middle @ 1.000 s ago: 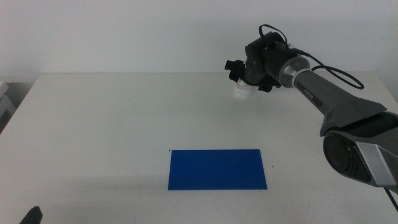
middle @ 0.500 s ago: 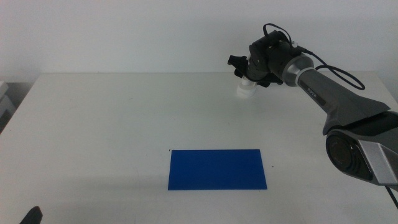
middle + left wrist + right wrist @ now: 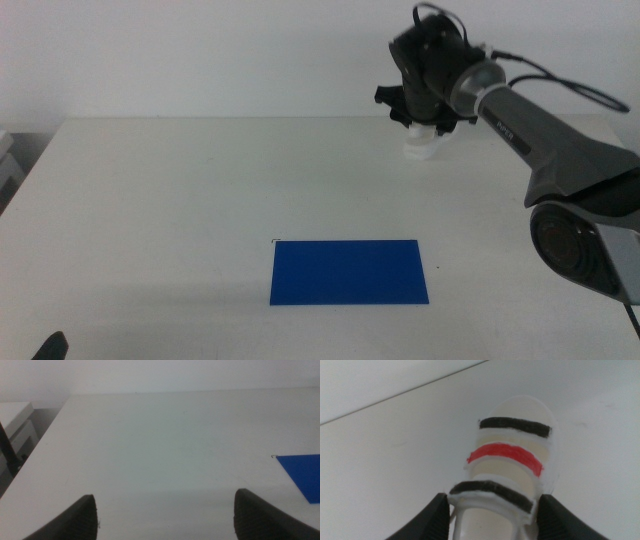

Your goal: Use one arm to grab the shoe from the table and place it on the mat.

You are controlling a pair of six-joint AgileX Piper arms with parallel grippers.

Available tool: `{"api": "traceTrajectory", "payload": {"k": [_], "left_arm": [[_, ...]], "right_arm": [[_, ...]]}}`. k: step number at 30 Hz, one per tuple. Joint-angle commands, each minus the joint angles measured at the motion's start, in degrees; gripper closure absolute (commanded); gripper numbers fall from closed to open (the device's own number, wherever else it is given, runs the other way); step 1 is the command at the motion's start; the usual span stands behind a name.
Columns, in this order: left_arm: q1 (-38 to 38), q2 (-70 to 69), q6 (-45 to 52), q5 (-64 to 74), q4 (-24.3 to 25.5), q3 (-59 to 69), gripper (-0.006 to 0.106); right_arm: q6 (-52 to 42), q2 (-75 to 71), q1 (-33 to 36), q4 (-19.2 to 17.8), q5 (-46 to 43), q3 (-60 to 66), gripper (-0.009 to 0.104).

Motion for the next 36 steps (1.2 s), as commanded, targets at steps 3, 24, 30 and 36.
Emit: {"api": "traceTrajectory", "payload": {"k": [3,24,30,36], "left_arm": [[-0.3,-0.8,-0.3,-4.6,-0.4,0.4,0.007],[-0.3,-0.8,-0.3,-4.6,-0.4,0.4,0.007],[-0.3,-0.8,-0.3,-4.6,-0.4,0.4,0.007],[-0.3,-0.8,-0.3,-4.6,-0.4,0.4,0.007]], "right_arm": [[-1.5,-9.1,2.3,-3.3,6.5,-1.7,0.099],[8.0,-34.4,17.4,-6.3,5.7,29.1,0.099],[11.0,-36.3,20.9,-6.7,4.6,34.2,0.099],[11.1,-36.6,24.2,-7.1,4.2,37.8,0.099]]}}
